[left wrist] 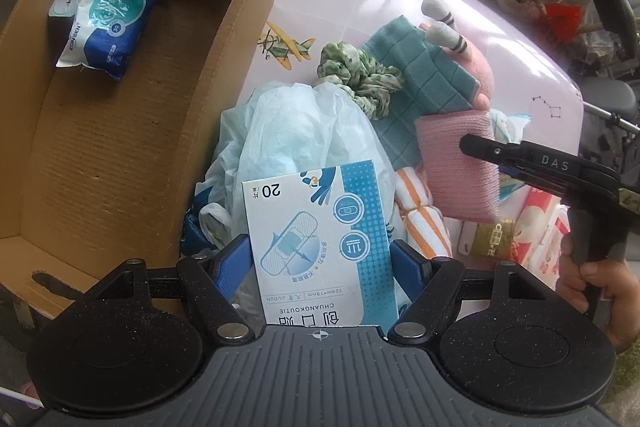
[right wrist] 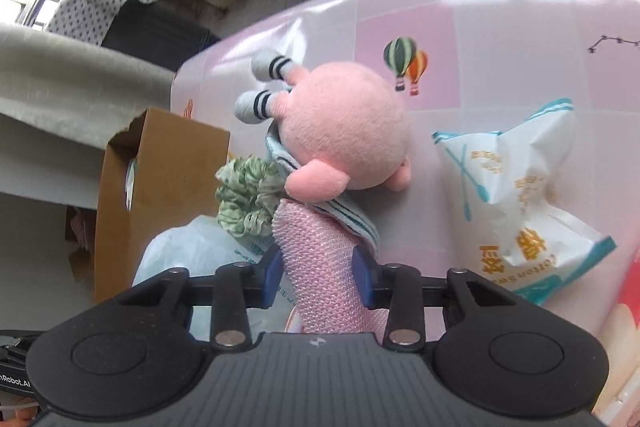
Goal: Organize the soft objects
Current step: 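Grasp the pink knitted sock with the right tool while the left tool holds the bandage box, then carry the bandage box with the left tool while the right tool carries the sock to the box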
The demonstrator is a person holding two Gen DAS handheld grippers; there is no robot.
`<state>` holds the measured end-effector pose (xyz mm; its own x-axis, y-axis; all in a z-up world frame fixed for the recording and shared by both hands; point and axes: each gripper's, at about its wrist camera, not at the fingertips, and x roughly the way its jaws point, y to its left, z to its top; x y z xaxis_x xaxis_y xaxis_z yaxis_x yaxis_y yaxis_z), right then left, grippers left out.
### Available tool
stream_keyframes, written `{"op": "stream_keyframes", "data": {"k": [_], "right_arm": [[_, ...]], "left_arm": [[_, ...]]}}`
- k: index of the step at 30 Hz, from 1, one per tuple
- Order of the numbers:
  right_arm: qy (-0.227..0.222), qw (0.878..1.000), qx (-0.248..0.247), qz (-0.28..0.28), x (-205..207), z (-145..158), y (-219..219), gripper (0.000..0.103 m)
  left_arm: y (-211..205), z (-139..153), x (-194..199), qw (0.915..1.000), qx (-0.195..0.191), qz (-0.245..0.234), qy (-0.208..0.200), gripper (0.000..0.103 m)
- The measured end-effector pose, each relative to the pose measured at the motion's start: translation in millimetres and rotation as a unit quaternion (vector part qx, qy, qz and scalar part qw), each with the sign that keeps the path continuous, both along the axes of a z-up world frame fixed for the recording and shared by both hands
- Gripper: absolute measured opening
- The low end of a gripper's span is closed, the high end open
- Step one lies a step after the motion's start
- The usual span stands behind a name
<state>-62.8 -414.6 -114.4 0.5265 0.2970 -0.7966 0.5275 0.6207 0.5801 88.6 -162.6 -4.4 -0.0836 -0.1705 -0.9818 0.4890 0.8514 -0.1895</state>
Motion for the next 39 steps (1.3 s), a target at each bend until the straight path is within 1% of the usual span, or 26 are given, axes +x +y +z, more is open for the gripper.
{"op": "stream_keyframes", "data": {"k": [1, 4, 5, 8, 10, 12, 15, 20, 25, 28, 32, 35, 37, 39], "right_arm": [[0.003, 1.0, -0.014, 0.001, -1, 2, 3, 0.01], [0.032, 0.995, -0.089, 0.028, 2, 8, 18, 0.01], [0.037, 0.993, -0.101, 0.038, 4, 8, 23, 0.01], [0.051, 0.99, -0.117, 0.06, 9, 4, 32, 0.01], [0.066, 0.986, -0.129, 0.077, 13, -4, 38, 0.01], [0.065, 0.986, -0.135, 0.077, 11, -5, 41, 0.008], [0.046, 0.989, -0.127, 0.057, 0, 9, 38, 0.006], [0.019, 0.996, -0.087, 0.01, -26, 36, 27, 0.005], [-0.009, 0.998, -0.055, -0.025, -45, 60, 21, 0.005], [-0.03, 0.998, -0.023, -0.048, -50, 71, 18, 0.005], [-0.067, 0.995, 0.024, -0.068, -45, 88, 22, 0.005], [-0.094, 0.993, 0.041, -0.065, -30, 103, 32, 0.005], [-0.11, 0.99, 0.052, -0.064, -16, 111, 38, 0.005], [-0.123, 0.989, 0.059, -0.063, 0, 117, 45, 0.005]], "left_arm": [[0, 0, -1, 1.0, 0.002, -0.001, -0.002, 0.074], [0, -2, -4, 1.0, 0.007, -0.002, -0.006, 0.074], [-1, -2, -5, 0.9999, 0.007, -0.002, -0.008, 0.074], [-1, 0, -8, 0.9999, 0.007, -0.001, -0.013, 0.074], [-2, 2, -10, 0.9998, 0.004, -0.001, -0.017, 0.074], [-2, 7, -12, 0.9997, -0.001, -0.004, -0.023, 0.074], [0, 15, -16, 0.9996, -0.004, -0.007, -0.029, 0.074], [4, 31, -20, 0.9993, -0.003, -0.005, -0.036, 0.074], [13, 58, -18, 0.999, -0.002, 0.005, -0.043, 0.074], [23, 78, -13, 0.9983, 0.0, 0.013, -0.057, 0.074], [36, 106, 4, 0.9959, 0.002, 0.024, -0.087, 0.074], [45, 124, 23, 0.9927, -0.001, 0.035, -0.115, 0.074], [50, 130, 37, 0.9906, -0.002, 0.036, -0.132, 0.074], [54, 130, 52, 0.9894, -0.003, 0.035, -0.141, 0.074]]}}
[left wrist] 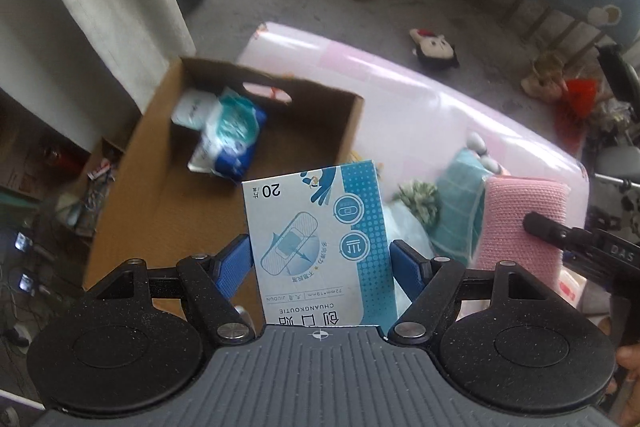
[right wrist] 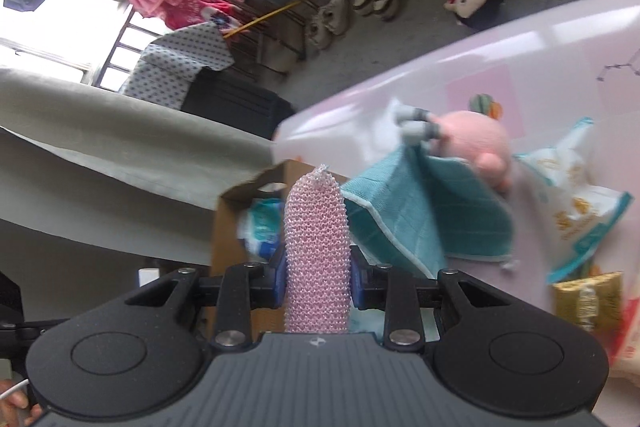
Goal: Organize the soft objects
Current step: 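Carry the bandage box with the left tool while the right tool carries the sock to the box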
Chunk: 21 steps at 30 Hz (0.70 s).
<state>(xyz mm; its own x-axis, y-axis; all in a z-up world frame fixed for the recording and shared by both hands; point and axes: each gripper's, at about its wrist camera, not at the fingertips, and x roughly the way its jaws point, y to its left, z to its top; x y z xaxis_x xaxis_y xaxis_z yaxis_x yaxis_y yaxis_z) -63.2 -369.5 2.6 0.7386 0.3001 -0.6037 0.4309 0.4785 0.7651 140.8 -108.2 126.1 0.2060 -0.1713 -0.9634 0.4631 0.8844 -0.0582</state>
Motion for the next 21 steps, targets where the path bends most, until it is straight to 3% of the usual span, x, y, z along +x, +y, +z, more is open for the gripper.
{"op": "stream_keyframes", "data": {"k": [5, 10, 17, 21], "right_arm": [[-0.039, 0.998, 0.036, -0.017, 42, 9, 19, 0.005], [-0.047, 0.998, 0.048, -0.021, 95, 7, 45, 0.005], [0.019, 0.999, 0.033, -0.031, 160, -25, 87, 0.005], [0.073, 0.996, 0.001, -0.044, 187, -42, 104, 0.005]], "left_arm": [[11, -13, 42, 1.0, -0.001, -0.005, 0.005, 0.074], [20, -32, 83, 0.9994, 0.009, -0.033, 0.011, 0.074], [14, -78, 131, 0.9949, 0.026, -0.086, 0.045, 0.074], [3, -105, 151, 0.9903, 0.032, -0.121, 0.062, 0.074]]}}
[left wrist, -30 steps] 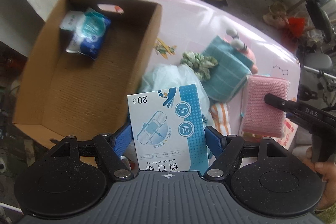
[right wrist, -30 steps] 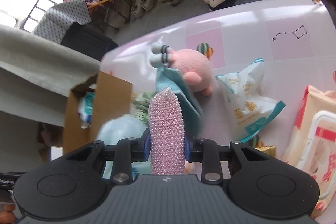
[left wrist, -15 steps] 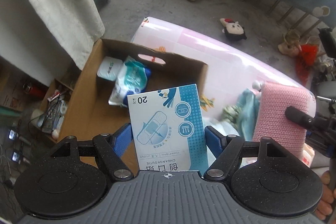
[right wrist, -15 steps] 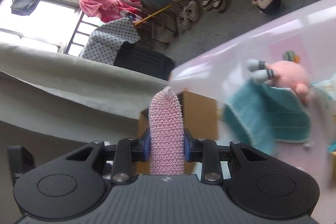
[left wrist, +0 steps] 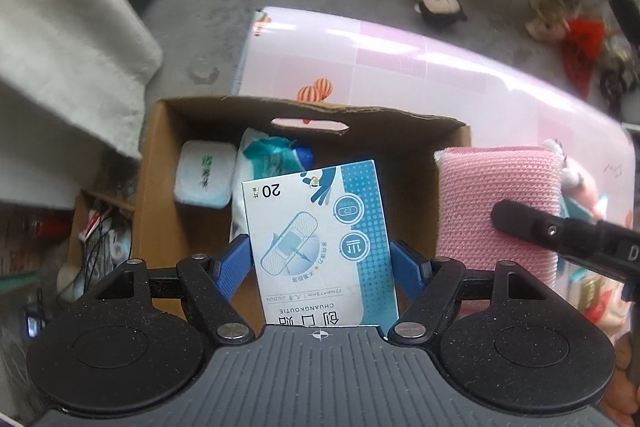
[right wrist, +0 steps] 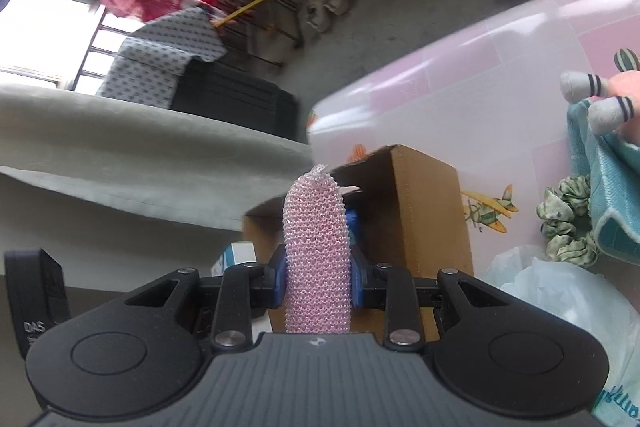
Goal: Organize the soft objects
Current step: 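Carry the bandage box with the left tool while the right tool carries the sock to the box, then lower the bandage box into the box and open the left tool while the right tool releases the sock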
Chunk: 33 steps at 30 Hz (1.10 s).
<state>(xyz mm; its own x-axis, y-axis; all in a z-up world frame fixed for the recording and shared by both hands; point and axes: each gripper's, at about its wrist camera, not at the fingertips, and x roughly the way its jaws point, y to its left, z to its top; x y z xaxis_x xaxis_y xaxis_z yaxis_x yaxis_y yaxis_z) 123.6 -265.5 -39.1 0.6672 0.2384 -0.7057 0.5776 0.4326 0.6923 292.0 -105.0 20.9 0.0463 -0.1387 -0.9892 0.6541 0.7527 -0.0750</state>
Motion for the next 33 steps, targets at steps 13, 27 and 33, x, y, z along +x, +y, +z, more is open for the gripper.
{"op": "stream_keyframes", "data": {"k": [13, 27, 33], "right_arm": [[0.095, 0.99, -0.105, -0.004, 41, -9, 30, 0.005], [0.135, 0.982, -0.131, -0.012, 51, -19, 39, 0.006], [0.141, 0.979, -0.147, -0.005, 58, -21, 42, 0.006]], "left_arm": [[-28, -70, 31, 0.9955, -0.022, -0.058, 0.072, 0.074], [-33, -106, 42, 0.9941, -0.025, -0.056, 0.09, 0.077], [-28, -104, 45, 0.9946, -0.024, -0.044, 0.091, 0.077]]}}
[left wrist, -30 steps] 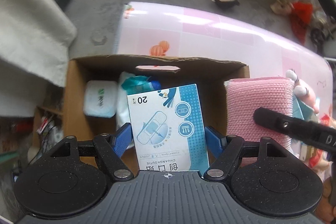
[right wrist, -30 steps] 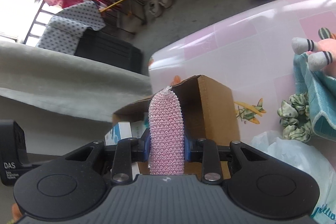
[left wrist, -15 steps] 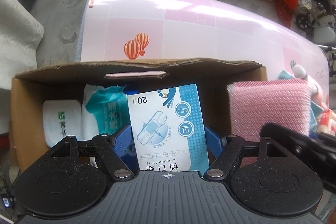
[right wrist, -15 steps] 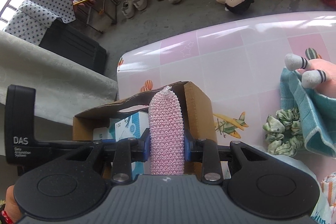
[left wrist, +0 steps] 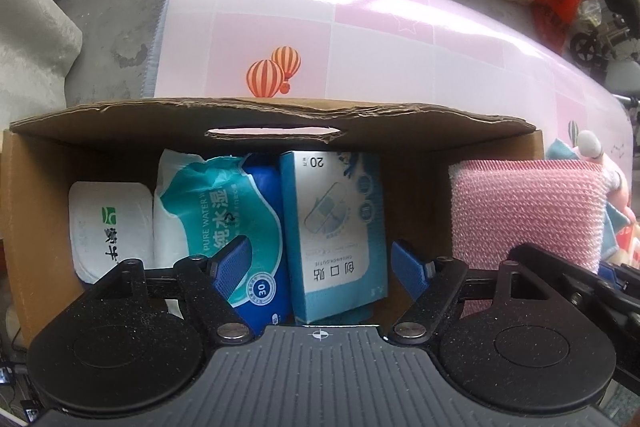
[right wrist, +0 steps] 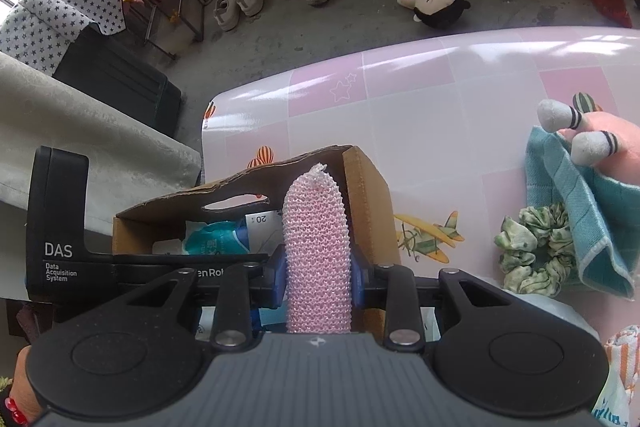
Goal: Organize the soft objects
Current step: 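Lower the bandage box into the box and open the left tool while the right tool releases the sock, then withdraw both tools from the box back over the table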
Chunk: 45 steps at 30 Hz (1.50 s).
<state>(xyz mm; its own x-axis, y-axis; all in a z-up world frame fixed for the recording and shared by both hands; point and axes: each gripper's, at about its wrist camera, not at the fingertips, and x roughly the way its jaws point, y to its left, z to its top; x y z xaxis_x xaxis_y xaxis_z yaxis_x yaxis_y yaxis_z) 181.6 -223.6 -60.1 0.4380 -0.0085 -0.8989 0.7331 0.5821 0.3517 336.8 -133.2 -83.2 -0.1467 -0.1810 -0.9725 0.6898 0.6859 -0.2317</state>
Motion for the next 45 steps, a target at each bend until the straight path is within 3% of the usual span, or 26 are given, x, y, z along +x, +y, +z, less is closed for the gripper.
{"op": "stream_keyframes", "data": {"k": [5, 10, 25, 36, 45], "right_arm": [[0.009, 1.0, -0.016, 0.009, 9, -2, 3, 0.008], [0.008, 1.0, -0.017, 0.011, 13, -4, 5, 0.017], [-0.024, 1.0, -0.019, 0.001, -9, 9, -2, 0.017], [-0.043, 0.998, -0.021, -0.051, -56, 18, -21, 0.017], [-0.041, 0.995, -0.013, -0.086, -76, 10, -29, 0.017]], "left_arm": [[3, 3, 2, 0.9999, 0.001, 0.013, 0.0, 0.077], [1, 3, 0, 0.9999, 0.003, 0.013, 0.001, 0.075], [-1, 5, -6, 0.9999, 0.008, 0.01, -0.006, 0.074], [-12, -15, -16, 0.9989, 0.004, 0.023, 0.042, 0.038], [-18, -20, -16, 0.9983, 0.0, 0.02, 0.054, 0.037]]}}
